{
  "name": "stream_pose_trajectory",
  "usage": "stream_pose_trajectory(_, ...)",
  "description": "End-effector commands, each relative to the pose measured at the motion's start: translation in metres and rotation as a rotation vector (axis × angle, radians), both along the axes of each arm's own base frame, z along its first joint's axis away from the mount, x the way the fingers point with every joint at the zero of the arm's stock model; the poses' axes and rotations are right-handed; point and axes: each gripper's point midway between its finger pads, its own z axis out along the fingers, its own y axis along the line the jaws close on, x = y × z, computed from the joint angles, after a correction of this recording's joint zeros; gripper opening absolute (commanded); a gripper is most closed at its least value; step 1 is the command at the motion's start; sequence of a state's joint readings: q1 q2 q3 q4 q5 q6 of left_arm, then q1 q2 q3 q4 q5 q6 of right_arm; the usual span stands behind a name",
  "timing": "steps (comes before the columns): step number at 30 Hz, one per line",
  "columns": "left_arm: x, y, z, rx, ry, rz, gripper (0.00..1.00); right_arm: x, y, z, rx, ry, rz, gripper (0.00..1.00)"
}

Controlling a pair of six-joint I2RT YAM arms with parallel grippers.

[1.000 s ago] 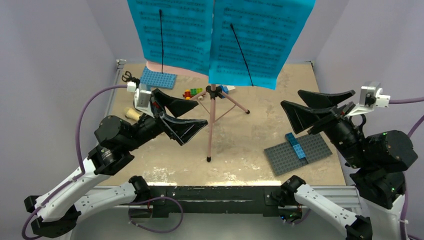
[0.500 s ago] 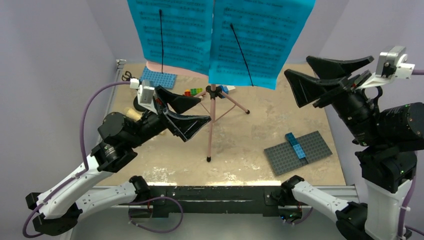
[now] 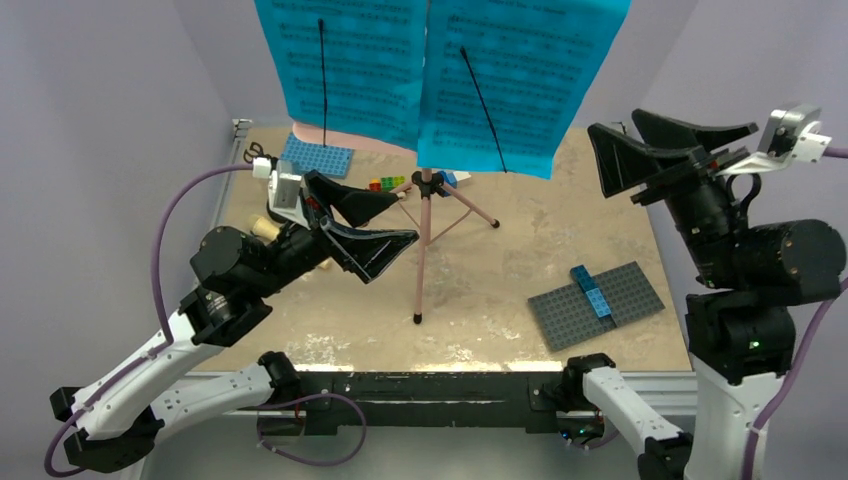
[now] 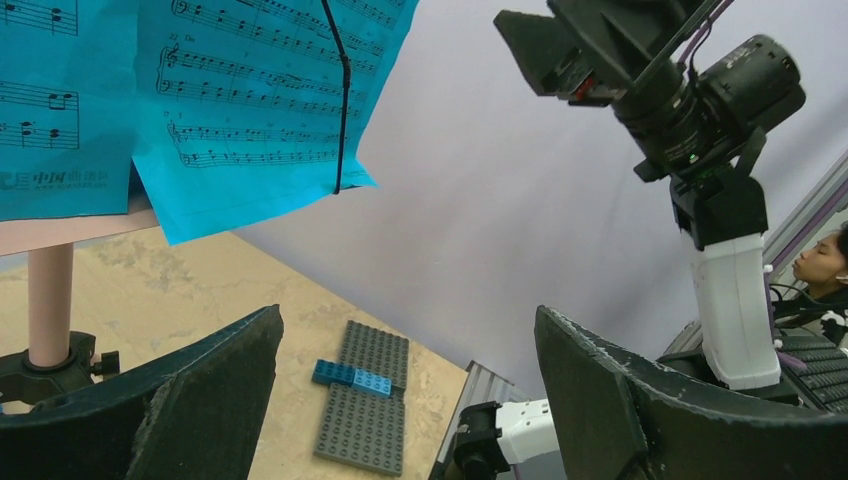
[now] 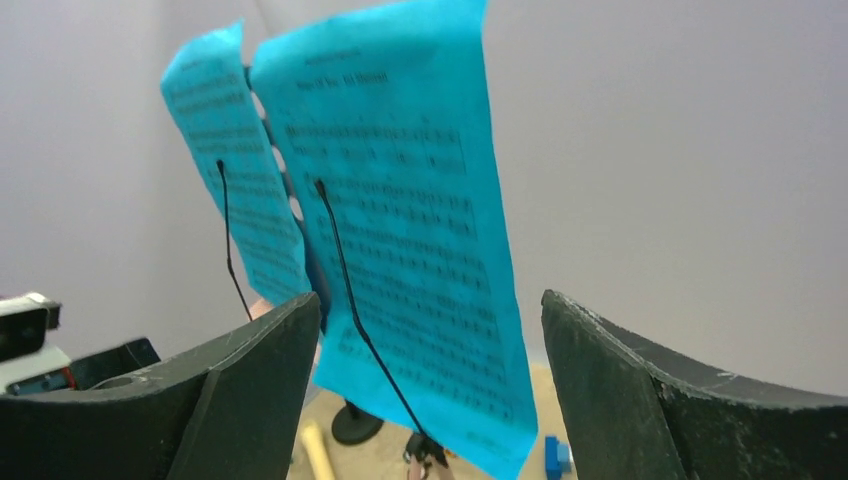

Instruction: Pack up the instrument practice props

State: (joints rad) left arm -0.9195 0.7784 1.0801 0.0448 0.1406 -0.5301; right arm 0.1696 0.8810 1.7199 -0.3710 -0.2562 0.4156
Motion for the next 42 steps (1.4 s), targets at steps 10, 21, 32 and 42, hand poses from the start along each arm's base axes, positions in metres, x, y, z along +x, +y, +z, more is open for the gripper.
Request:
stream_pose_trajectory(10,-0.003,-0.027,0.055,-0.066,-0.085,-0.102,0.96,0.045,-0.004,-0.102,0.076,0.113,0.059,0.8)
stream_pose_trajectory(21,0.032,-0.054,0.079,-0.122,-0.074,-0.042,0.89,0.068,0.01,-0.114,0.044,0.086,0.19,0.75)
stream_pose_trajectory(32,0.044,-0.07,0.092,-0.16,-0.077,-0.049,0.85,0.079,0.014,-0.115,-0.005,0.07,0.218,0.57)
stream_pose_trajectory(42,0.05,-0.081,0.103,-0.163,-0.084,-0.061,0.83,0.072,0.019,-0.107,0.0,0.046,0.259,0.34)
